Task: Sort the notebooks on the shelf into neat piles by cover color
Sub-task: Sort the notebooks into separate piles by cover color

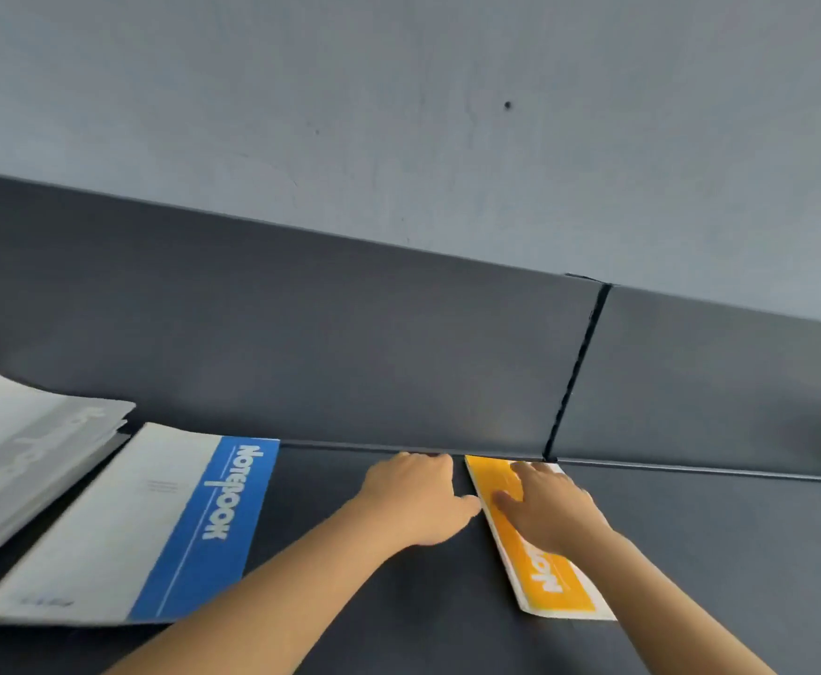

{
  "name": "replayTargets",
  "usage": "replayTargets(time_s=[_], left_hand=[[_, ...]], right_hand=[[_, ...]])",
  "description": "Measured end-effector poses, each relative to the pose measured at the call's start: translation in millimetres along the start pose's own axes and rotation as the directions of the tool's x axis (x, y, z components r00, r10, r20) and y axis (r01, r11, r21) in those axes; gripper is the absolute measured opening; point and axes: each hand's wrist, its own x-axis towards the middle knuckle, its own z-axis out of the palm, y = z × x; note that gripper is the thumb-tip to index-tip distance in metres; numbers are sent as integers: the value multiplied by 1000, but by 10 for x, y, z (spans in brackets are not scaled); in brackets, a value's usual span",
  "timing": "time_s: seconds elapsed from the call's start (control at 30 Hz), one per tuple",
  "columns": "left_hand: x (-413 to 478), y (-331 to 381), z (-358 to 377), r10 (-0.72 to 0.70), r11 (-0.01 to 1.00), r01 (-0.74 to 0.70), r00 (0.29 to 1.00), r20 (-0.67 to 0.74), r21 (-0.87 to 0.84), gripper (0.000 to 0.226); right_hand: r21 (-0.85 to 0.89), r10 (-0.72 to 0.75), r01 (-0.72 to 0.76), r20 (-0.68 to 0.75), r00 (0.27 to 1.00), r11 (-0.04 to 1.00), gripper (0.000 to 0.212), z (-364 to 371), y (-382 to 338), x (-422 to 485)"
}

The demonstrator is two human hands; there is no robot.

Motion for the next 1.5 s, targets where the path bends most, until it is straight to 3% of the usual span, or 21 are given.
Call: replayTargets(time_s=[0.1,0.23,0.37,0.47,0.53,0.63,0.67,0.83,0.9,1.0,1.1,1.2,1.27,1.33,1.37,1.5], left_hand=[[273,421,194,-57,991,63,997,54,-115,38],[450,569,330,-114,975,107,993,-27,-193,22],[472,531,407,-154,924,133,987,-33,-359,24],[491,481,454,-179,863,122,981,-71,-491,40],[501,468,480,-178,877,93,974,-138,-472,52],[451,499,510,-64,977,6,962,-265,-214,50],[429,503,529,-48,980,-7,962,-269,-200,52],[448,481,514,-77,862,-66,963,-258,-502,53],[466,498,504,-72,759,-91,972,-222,-645,57],[498,474,447,-79,658,-112,973,-215,-745,59],[516,321,219,-151,601,-76,967,-206,-796,48],[468,156,31,-44,730,-86,984,-172,-678,33],[444,116,-15,-7,784,-88,989,-151,-614,27],[445,111,-22,-2,809,-77,991,-134,-583,22],[444,105,-35,-8,825,-69,991,-133,-560,21],[315,-81,-279,-57,843,59,998,21,-534,30]], right_hand=[[71,45,-47,20,999,996,60,44,440,195],[302,59,-59,9,998,952,59,150,575,377],[667,67,-74,36,997,742,56,189,557,507],[812,26,-81,81,996,579,52,168,550,525],[810,2,-72,87,996,582,51,174,547,528],[766,21,-90,99,995,636,50,171,540,527],[778,29,-106,113,993,620,47,157,536,519],[898,-43,-137,170,985,417,20,-1,538,442],[934,-61,-146,174,983,325,36,-45,555,426],[952,-38,-119,135,990,282,53,-56,593,444],[902,-14,44,-42,999,430,68,-106,588,412],[786,-122,207,-167,978,583,60,-149,604,405],[731,-217,273,-172,961,626,64,-165,626,425],[794,-209,249,-157,965,555,77,-151,590,447],[830,-171,222,-155,973,511,73,-143,573,457],[952,-91,70,-45,995,298,18,-251,607,414]])
